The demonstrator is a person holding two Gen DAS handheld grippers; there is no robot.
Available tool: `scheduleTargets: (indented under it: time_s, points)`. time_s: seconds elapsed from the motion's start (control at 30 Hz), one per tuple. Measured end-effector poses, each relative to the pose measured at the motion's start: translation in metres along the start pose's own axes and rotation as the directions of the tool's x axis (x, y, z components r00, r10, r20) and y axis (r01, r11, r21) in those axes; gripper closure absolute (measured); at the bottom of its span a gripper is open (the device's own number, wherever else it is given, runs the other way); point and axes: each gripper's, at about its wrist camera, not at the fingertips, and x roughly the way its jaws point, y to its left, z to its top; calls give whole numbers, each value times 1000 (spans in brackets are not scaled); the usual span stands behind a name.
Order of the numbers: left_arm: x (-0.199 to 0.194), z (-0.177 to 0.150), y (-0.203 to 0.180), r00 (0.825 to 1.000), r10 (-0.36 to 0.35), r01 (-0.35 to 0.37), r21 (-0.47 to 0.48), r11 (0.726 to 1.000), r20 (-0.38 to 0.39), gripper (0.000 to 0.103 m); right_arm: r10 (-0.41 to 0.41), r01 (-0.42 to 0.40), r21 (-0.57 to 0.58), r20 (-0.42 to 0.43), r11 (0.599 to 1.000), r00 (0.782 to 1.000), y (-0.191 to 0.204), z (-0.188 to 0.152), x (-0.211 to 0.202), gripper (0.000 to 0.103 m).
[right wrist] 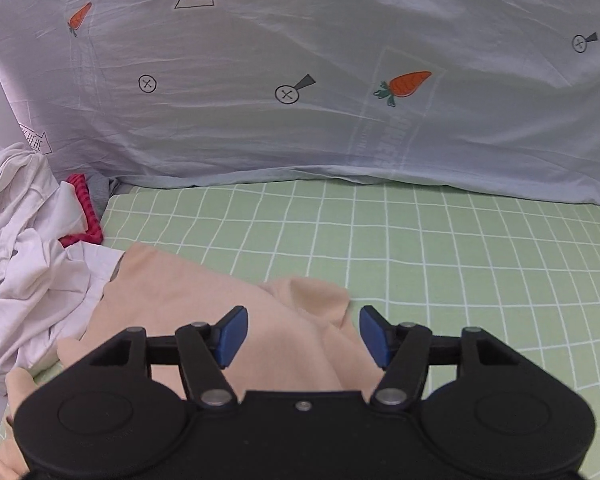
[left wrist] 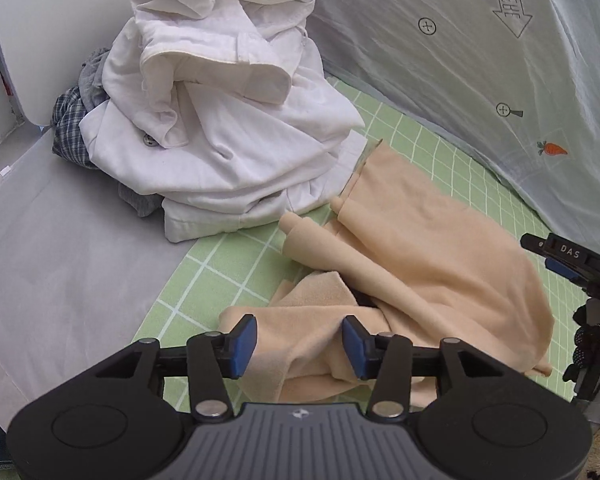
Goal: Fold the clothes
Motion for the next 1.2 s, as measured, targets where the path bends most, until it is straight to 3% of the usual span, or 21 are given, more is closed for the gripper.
scheduleTargets:
  time_s: [0.13,0.3,0.37,0.43,0.47,0.5,0.57,0.73,0.87,0.97,1.03,1.13,1.2]
  points:
    - [0,20,7,997,-57,61,-79,995,59,34,36,-36,0,-66,999,997,12,15,38,29]
    - [47,32,-3,998,-37,35,-36,999,-45,32,39,-40,-6,-154,999,987,22,10,67,30]
    - [68,34,-8,996,-23,21,-27,999,-86,32,48,-52,-20,-160,998,986,22,6,70,36]
    - [83,33,-13,993,-12,9,-24,1000,-117,35,64,-69,-27,-157,997,986,21,3,69,59]
    - [90,33,-16,991,-6,3,-21,1000,-132,47,70,-74,-18,-150,997,986,18,3,67,67]
    - [94,32,-19,990,-1,-2,-20,1000,-140,70,74,-75,-2,-136,997,988,14,4,64,80]
    - [99,33,-26,989,5,-7,-18,1000,-145,96,80,-77,29,-102,997,992,4,7,55,85]
    - [72,52,-50,998,-59,60,4,998,-32,97,65,-68,67,44,995,997,-20,27,14,87]
    - [25,62,-81,983,-148,137,97,986,113,97,56,-80,101,220,992,974,-48,42,-43,88]
    - [-6,49,-105,962,-209,173,201,964,176,97,30,-69,103,343,992,939,-69,41,-93,88]
    - [-15,26,-115,959,-234,187,263,946,158,96,-16,-23,99,376,995,927,-83,26,-122,88]
    - [-18,-16,-127,964,-249,205,341,917,90,96,-92,46,149,318,988,943,-108,-14,-144,87]
    - [-7,-51,-128,974,-225,207,360,910,9,96,-147,107,189,214,976,966,-124,-49,-146,85]
